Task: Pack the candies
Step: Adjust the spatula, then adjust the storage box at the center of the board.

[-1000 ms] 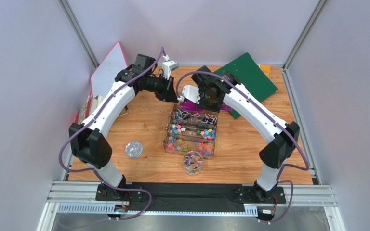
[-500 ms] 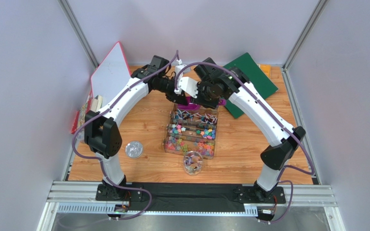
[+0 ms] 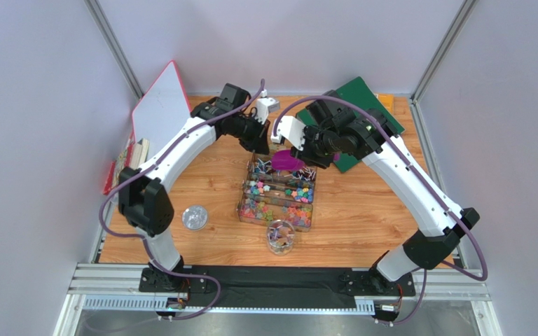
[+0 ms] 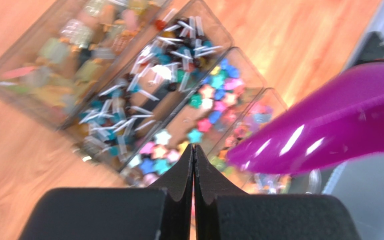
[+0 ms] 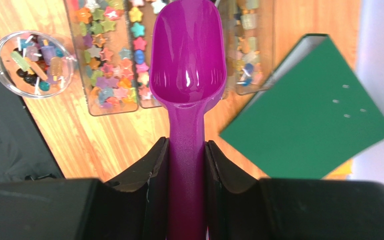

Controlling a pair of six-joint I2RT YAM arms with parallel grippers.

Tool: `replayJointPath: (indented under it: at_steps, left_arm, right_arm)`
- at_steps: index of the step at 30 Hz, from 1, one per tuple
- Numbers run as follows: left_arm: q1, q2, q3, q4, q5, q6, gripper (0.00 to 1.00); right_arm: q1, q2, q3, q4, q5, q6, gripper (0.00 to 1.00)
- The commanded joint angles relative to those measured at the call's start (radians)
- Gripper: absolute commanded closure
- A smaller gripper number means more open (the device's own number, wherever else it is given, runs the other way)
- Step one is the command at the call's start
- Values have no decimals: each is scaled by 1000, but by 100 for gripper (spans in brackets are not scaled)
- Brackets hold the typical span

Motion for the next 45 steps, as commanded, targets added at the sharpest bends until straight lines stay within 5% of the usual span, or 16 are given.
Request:
replayJointPath:
  at_steps: [1,6,11,24,45]
  left_arm:
    - [32,-243,-172,7,-164,144,100]
    - [32,-419,-513,3,-220,250,100]
    - [-12,-469,-618,18,-180,229,100]
    - [-204,-147,-482,142,-57,91,100]
    - [-226,267,-97,185,-120,69,100]
  right_arm:
    - [-9,-115,-175,-103,-78,31,100]
    - [-10,-187,-303,-141,-75,33,100]
    - [-21,-215,-369,-146,-66,39,100]
    - [-137,-270,-389,-104,45,68,100]
    - [-234,-319,-436,-78,45,57,100]
